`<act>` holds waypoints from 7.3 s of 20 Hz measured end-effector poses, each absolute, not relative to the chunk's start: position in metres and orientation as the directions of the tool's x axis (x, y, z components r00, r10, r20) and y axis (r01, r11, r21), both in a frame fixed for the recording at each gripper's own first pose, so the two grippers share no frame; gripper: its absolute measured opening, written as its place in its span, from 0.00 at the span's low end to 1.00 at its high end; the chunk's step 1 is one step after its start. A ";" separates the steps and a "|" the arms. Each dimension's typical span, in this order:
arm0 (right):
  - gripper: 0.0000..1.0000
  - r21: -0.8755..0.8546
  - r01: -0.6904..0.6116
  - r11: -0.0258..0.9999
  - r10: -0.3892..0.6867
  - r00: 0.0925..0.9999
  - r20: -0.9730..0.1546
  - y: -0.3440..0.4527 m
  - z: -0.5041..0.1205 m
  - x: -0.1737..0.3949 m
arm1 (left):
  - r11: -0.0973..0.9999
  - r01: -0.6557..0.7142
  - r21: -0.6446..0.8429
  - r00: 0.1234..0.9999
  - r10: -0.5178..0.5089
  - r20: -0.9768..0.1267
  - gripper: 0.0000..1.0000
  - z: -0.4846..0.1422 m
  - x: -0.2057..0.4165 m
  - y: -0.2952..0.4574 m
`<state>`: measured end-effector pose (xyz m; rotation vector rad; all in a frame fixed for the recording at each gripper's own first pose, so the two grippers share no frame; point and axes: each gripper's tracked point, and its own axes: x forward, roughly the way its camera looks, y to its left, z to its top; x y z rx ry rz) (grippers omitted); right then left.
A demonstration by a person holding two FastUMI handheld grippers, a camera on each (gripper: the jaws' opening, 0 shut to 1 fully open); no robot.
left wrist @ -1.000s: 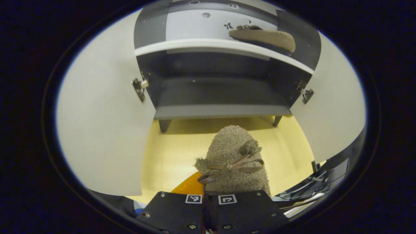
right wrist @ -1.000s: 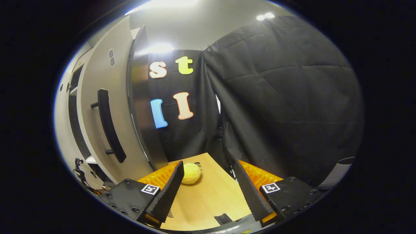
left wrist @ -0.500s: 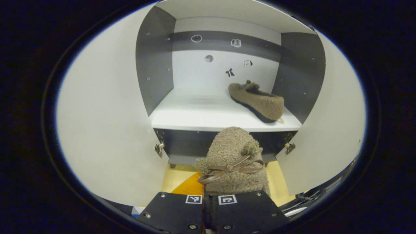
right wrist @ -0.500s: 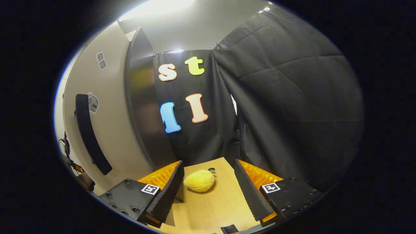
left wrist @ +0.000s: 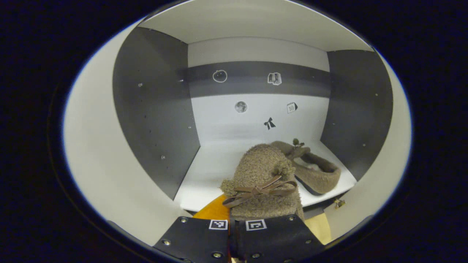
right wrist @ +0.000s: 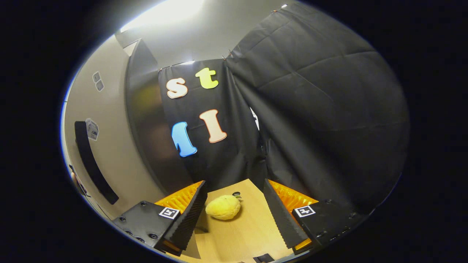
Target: Grab one shoe with the right hand and put it into the shoe cabinet, grab the other shoe with the left hand and put it into the shoe cabinet; then close the right door with the right hand and the left door with the left hand.
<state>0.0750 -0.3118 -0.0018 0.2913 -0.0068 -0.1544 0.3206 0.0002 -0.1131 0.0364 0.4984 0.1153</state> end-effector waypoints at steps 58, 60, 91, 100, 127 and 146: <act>0.98 0.182 0.146 0.972 -0.153 0.988 0.021 -0.243 0.059 0.073 | 0.979 -0.195 0.058 0.980 0.192 0.050 1.00 0.057 0.156 0.038; 0.98 0.164 0.163 0.973 -0.170 0.985 0.032 -0.237 0.068 0.065 | 0.976 -0.219 0.020 0.975 0.218 0.044 1.00 0.043 0.143 0.049; 0.98 0.179 0.131 0.975 -0.147 0.986 0.079 -0.134 0.084 0.013 | 0.999 0.039 -0.009 0.995 -0.040 -0.092 0.94 -0.055 0.135 -0.002; 0.98 0.251 -0.094 0.964 0.081 0.995 0.061 -0.045 0.076 0.033 | 1.000 0.002 -0.022 0.996 -0.004 -0.089 0.94 -0.056 0.120 0.016; 0.98 0.102 -0.213 0.972 0.219 0.974 -0.056 0.024 0.027 0.046 | 0.976 -0.177 -0.124 0.984 0.173 -0.046 1.00 -0.008 0.086 0.224; 0.98 0.119 -0.067 0.991 0.079 0.992 -0.100 -0.033 0.004 0.032 | 0.963 -0.141 -0.230 0.990 0.139 -0.021 0.94 0.010 0.153 0.249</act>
